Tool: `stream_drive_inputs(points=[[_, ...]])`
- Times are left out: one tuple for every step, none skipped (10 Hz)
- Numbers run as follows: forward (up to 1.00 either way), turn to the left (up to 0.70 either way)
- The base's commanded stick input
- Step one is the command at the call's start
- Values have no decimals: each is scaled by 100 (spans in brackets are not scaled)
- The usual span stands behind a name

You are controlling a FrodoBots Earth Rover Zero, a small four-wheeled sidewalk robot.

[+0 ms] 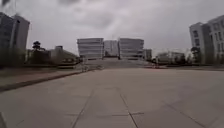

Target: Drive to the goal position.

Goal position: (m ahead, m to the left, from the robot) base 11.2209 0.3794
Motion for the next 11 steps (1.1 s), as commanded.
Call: stream_drive_inputs(points=[[70, -1], [70, -1], [70, -1], [70, -1], [70, -1], [70, -1], [70, -1], [70, -1], [70, -1], [70, -1], [70, -1]])
